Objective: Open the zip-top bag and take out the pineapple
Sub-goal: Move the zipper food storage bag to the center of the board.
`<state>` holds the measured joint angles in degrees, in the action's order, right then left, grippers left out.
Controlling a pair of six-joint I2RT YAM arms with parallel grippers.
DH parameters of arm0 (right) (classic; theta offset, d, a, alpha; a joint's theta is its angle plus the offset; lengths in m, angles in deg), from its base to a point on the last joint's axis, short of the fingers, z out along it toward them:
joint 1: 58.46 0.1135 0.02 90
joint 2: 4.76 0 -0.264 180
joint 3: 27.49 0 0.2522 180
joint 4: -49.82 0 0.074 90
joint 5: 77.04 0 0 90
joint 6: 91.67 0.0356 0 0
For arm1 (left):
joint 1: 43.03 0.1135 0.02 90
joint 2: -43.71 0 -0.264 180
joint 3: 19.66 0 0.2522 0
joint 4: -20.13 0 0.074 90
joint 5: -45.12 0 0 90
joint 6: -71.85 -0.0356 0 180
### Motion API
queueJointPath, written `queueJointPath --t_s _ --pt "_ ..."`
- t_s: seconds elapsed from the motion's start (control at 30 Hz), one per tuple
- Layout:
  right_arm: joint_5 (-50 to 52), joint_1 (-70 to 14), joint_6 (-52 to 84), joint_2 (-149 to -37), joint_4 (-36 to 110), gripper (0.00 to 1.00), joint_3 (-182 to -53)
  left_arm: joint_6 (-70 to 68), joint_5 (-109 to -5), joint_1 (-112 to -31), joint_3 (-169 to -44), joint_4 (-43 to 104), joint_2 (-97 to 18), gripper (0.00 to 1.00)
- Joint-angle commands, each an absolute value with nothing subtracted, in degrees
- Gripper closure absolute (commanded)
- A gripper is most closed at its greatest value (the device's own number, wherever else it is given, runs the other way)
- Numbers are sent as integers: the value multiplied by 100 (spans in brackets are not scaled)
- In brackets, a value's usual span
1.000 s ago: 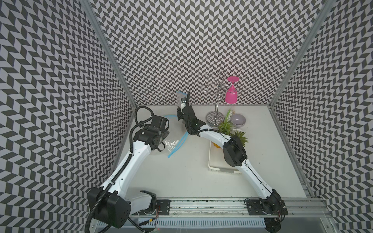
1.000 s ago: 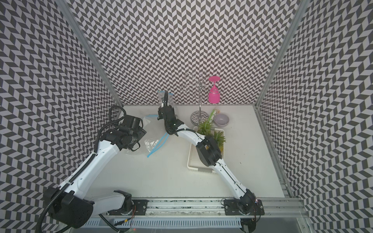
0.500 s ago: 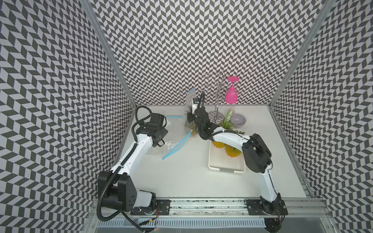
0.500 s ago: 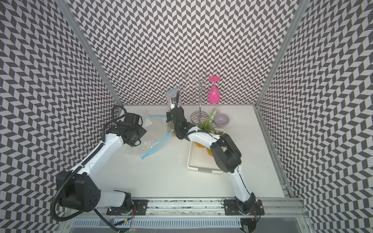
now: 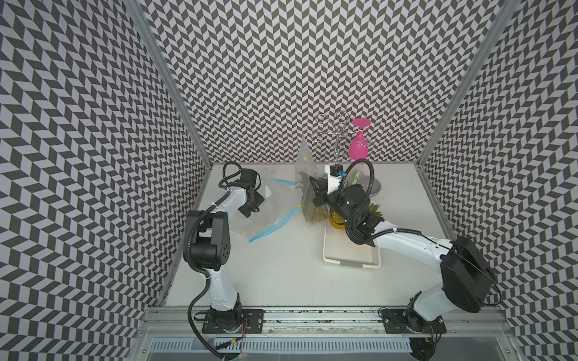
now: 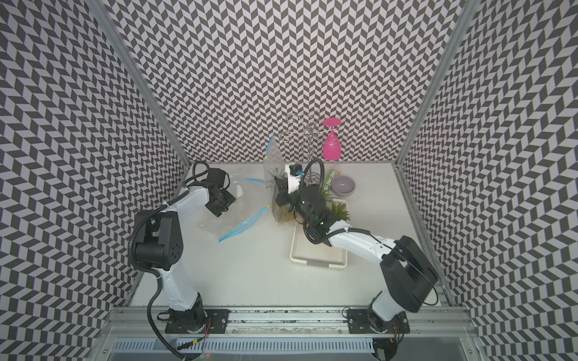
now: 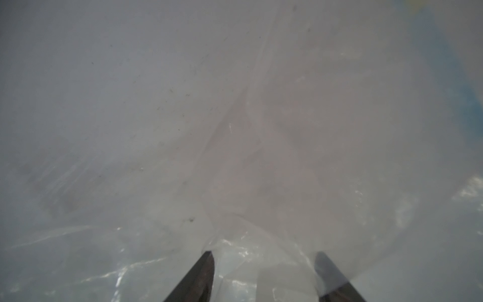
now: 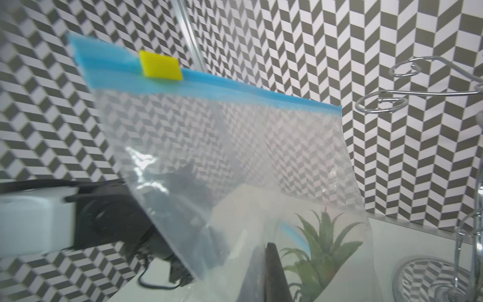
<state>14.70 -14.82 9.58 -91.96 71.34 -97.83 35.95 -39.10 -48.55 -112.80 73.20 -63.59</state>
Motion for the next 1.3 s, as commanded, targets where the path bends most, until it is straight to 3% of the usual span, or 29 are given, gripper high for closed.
queueJointPath --t_s 0.0,0.13,0.33,0.53,0.87,0.93,1.0,1.2,1.27 --pt "617 -1478 1024 -8656 8255 100 -9470 3855 -3701 -5082 -12074 7745 -5828 29" --pt "116 -1478 787 -8379 8339 100 -9011 4420 -3349 -5726 -12972 8454 -5338 22" --pt "-323 -1452 589 -8065 8299 100 -8529 4723 -3580 -5999 -14290 9718 -5253 19" --pt "-331 -1356 370 -7993 8250 100 -8308 4633 -4795 -6020 -14226 9573 -5246 20" --pt "-242 -1293 186 -7868 8176 100 -8057 4472 -4929 -6502 -14487 10024 -5300 21" --pt "-242 -1293 141 -7857 8161 100 -8013 4445 -4862 -6589 -14371 10037 -5255 26" --pt "-259 -1293 118 -7842 8150 100 -7976 4437 -4717 -6640 -14267 10053 -5204 39" --pt "-195 -1243 19 -7764 7643 100 -7939 4617 -4422 -6682 -14206 10077 -4984 99" --pt "-160 -1207 -12 -7708 7261 99 -7970 4703 -4308 -6764 -14193 10183 -4924 100"
